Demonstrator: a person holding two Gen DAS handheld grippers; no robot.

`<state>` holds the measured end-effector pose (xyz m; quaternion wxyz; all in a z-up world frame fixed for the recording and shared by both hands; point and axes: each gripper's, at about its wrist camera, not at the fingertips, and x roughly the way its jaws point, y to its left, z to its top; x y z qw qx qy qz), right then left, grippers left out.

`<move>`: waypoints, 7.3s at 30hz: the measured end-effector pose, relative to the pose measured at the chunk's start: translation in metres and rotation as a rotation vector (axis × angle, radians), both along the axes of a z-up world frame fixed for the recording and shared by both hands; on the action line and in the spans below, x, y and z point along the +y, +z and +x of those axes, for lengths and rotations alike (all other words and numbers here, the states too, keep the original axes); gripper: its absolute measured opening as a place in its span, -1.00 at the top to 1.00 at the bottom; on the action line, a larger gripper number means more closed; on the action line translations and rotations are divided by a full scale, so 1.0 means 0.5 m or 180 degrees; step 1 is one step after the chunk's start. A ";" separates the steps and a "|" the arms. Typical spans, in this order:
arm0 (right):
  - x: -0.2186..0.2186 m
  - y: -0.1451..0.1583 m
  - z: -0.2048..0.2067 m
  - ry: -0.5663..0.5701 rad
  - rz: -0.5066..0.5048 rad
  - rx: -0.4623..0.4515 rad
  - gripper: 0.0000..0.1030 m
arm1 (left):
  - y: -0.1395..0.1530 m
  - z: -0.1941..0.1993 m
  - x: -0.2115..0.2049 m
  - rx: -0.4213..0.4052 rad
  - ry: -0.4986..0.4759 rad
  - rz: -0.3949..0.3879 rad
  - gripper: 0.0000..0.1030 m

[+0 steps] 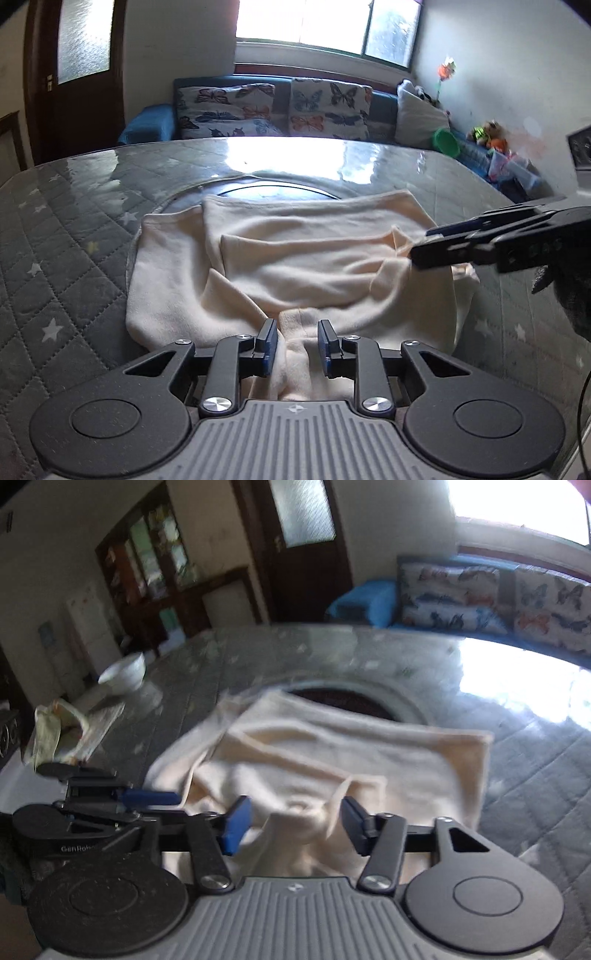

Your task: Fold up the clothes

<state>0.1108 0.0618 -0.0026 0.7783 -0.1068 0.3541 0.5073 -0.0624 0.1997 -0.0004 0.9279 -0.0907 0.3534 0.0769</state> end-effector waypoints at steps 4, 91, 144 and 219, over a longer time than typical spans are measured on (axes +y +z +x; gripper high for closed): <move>0.002 -0.010 -0.024 0.0082 -0.0137 -0.0045 0.54 | 0.004 -0.019 -0.001 -0.0047 -0.0049 0.0049 0.70; -0.411 0.085 -0.057 -0.1738 -0.0113 -0.0878 0.91 | 0.024 -0.041 -0.104 -0.0330 -0.1464 -0.0449 0.15; -0.481 -0.075 0.035 -0.2390 -0.0591 -0.0665 0.53 | -0.032 -0.018 -0.283 -0.0125 -0.1829 -0.0800 -0.01; -0.098 -0.069 -0.080 0.0102 -0.0010 0.0004 -0.20 | -0.017 0.214 0.163 -0.0067 0.1042 0.0391 0.90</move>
